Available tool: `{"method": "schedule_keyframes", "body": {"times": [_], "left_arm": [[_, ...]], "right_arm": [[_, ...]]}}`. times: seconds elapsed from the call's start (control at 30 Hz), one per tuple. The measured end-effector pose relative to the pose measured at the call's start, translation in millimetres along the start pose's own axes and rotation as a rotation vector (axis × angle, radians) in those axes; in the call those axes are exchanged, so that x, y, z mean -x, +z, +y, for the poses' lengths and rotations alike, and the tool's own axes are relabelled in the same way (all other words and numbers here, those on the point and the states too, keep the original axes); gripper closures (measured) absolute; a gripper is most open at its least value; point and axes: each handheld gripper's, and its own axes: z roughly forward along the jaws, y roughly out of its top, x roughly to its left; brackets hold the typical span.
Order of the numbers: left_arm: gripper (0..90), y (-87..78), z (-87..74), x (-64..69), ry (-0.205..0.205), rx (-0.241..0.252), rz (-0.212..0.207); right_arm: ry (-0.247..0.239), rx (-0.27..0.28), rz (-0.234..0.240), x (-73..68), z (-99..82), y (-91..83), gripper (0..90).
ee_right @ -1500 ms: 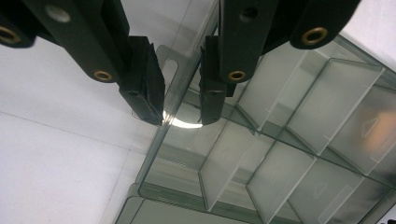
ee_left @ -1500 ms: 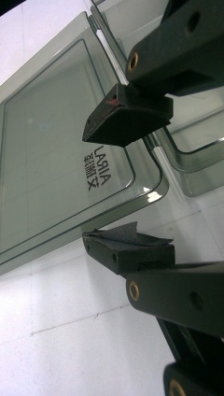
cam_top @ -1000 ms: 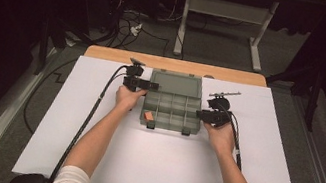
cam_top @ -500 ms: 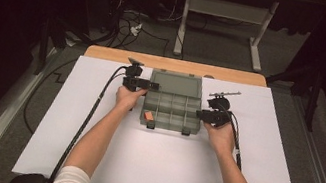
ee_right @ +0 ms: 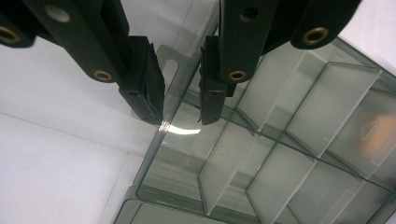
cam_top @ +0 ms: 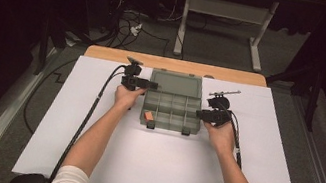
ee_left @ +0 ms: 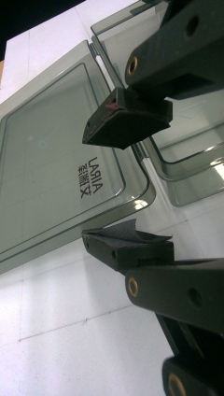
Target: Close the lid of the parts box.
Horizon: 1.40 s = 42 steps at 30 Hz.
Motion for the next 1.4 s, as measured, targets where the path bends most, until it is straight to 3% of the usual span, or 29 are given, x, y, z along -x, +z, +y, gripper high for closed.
{"method": "schedule_keyframes", "body": {"times": [0.17,0.3,0.4,0.8,0.97,1.4], "left_arm": [[44.2,5.8,-1.5,-2.4,-0.022,0.000,-0.006],[43.4,10.0,-2.6,-5.2,-0.052,0.003,-0.036],[43.5,10.4,-2.3,-5.0,-0.051,0.005,-0.035],[50.7,2.6,-0.4,2.9,0.022,0.043,0.000],[52.9,1.0,-1.4,5.7,0.049,0.033,0.021],[57.0,-4.7,-0.8,13.1,0.115,0.062,0.059]], "right_arm": [[0.001,0.003,0.001,0.1,-0.3,0.0,70.4],[0.006,-0.001,0.006,0.8,0.4,0.0,70.5],[0.009,-0.005,0.004,0.3,0.7,-0.1,70.5],[0.016,-0.020,0.004,0.8,2.9,0.0,70.5],[0.010,-0.027,0.004,0.7,3.8,-0.1,70.6],[0.011,-0.039,0.002,0.5,5.5,0.0,70.6]]}}
